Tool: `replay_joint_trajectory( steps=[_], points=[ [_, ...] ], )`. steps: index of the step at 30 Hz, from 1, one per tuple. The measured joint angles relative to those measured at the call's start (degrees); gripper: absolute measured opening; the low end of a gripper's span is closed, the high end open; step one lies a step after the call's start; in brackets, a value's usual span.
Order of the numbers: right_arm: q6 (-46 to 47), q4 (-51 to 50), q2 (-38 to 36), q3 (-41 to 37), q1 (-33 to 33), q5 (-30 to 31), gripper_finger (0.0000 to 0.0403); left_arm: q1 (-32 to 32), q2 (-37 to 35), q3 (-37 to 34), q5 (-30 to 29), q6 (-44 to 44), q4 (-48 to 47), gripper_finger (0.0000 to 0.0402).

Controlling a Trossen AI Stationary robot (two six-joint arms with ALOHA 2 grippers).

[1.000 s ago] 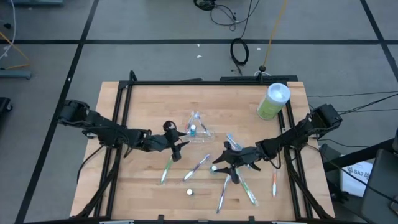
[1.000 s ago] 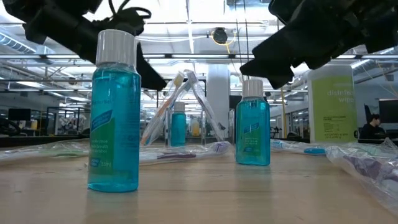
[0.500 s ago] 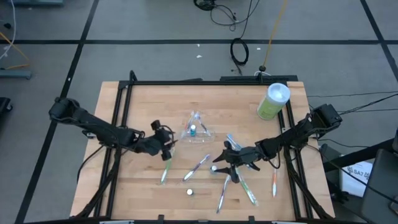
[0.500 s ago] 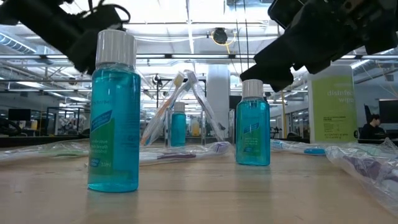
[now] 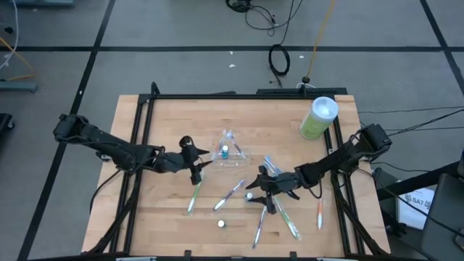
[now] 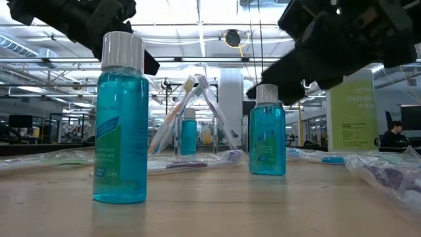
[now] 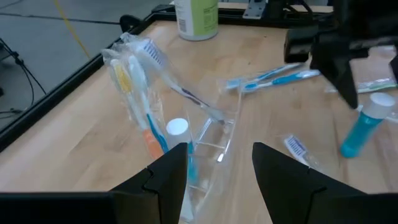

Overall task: Pick & Place toothbrushing station
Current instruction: Put the top blue mouthwash into the transparent organizer

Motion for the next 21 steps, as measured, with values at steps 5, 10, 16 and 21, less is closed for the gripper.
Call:
replay_joint_trajectory(
  steps=[5,10,16,21],
  points=[
    [-0.42,-0.02,2.39,-0.07,-0.22,-0.02,0.0223,-0.14,-0.36,0.00,0.04,-0.41,0.20,0.0189],
    [-0.39,0.34,4.21,-0.09,-0.17,-0.21,0.0196,-0.31,-0.37,0.00,0.04,-1.56,-0.20,0.0188],
    [0.21,4.18,6.03,-0.09,-0.15,-0.17,0.0151,-0.31,-0.37,0.00,0.00,-2.30,-0.15,0.0188],
    [0.17,5.98,6.16,-0.11,-0.13,-0.19,0.0119,-0.31,-0.35,0.00,0.00,-4.61,-0.16,0.0188]
  ],
)
